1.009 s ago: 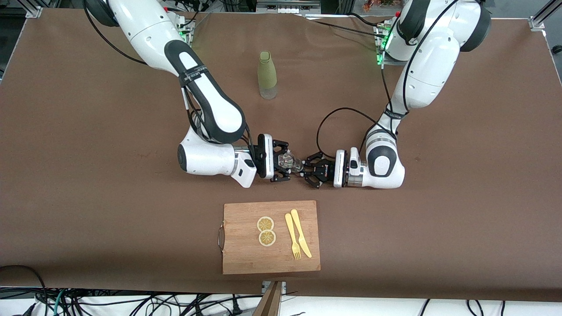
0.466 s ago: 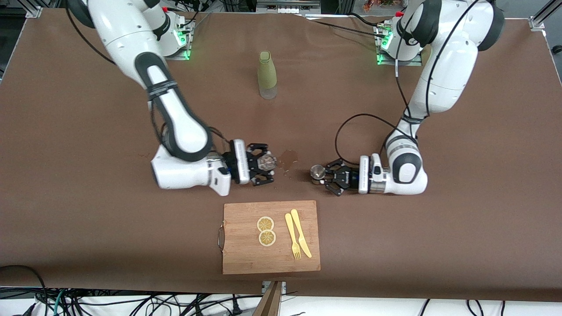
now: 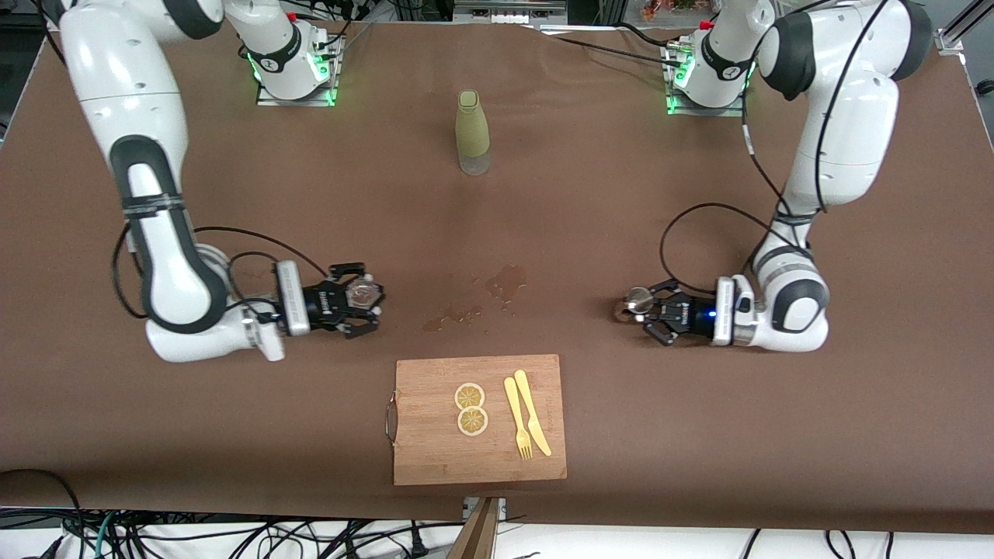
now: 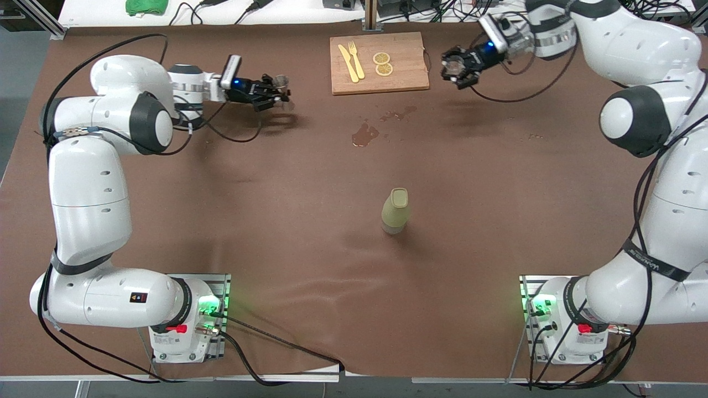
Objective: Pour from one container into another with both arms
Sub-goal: 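Carry the beaker back with the right gripper while the left gripper returns the jigger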
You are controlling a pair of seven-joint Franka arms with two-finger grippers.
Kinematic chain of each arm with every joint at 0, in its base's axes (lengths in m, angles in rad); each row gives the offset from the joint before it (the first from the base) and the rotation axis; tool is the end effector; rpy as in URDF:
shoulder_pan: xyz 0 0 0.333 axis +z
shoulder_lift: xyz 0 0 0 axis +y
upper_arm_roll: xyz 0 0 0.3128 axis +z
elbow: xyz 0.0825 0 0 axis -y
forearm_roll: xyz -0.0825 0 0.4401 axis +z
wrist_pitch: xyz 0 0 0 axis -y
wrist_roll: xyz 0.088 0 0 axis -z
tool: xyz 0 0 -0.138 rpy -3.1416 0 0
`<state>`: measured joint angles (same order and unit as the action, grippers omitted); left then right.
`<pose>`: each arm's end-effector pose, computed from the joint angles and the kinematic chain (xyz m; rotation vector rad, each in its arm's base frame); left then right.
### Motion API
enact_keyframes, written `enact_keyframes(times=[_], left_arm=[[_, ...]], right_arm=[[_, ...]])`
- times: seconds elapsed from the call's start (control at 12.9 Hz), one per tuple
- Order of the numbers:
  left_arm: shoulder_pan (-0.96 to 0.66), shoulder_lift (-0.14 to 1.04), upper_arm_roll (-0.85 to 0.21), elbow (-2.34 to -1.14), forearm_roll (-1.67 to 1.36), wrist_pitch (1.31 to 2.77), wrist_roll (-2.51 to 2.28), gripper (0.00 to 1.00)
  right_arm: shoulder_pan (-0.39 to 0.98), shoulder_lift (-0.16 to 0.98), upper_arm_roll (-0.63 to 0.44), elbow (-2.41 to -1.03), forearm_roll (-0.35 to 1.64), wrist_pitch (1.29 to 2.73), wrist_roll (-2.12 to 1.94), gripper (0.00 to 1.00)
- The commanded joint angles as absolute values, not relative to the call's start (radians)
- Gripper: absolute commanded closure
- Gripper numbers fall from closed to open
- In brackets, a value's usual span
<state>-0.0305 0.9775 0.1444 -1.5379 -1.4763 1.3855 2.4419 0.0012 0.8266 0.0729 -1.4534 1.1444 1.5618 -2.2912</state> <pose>0.6609 -0.0862 0.0603 1.1728 -1.2248 1.0326 0.6946 0.1708 0.1681 -1.1231 -1.5554 -0.8373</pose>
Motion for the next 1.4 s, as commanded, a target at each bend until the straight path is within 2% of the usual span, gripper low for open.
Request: enact_keyframes(times=[0.0,0.31,0.54,0.85,0.93,1.01,1.09,1.32], left_arm=[[0.044,0.974,0.172,-1.546,-1.386,1.294,2.516,1.00],[0.168,0.982,0.195,-1.548,-1.255,1.175,2.585,1.00],[0.274,0.986,0.195,-1.548,-1.139,1.147,2.648,1.00],[0.345,0.994,0.195,-1.546,-1.062,1.138,2.715,1.00],[0.348,0.999,0.195,-1.546,-1.062,1.137,2.736,1.00],[0.350,1.005,0.195,-1.546,-1.060,1.135,2.747,1.00],[0.353,1.011,0.195,-1.543,-1.060,1.135,2.747,1.00],[0.354,1.031,0.195,-1.540,-1.060,1.137,2.770,1.00]], right_arm=[[-0.107,0.850,0.075,-1.497,1.050,1.470,-2.448,1.00],[-0.244,0.963,0.071,-1.496,0.957,1.463,-2.598,1.00],[-0.285,1.032,0.071,-1.493,0.953,1.462,-2.649,1.00],[-0.299,1.051,0.071,-1.489,0.956,1.462,-2.652,1.00],[-0.302,1.057,0.071,-1.489,0.959,1.462,-2.645,0.83],[-0.310,1.063,0.071,-1.489,0.959,1.460,-2.639,0.23],[-0.317,1.062,0.071,-1.491,0.951,1.460,-2.640,0.00],[-0.351,1.058,0.057,-1.491,0.916,1.459,-2.637,0.00]])
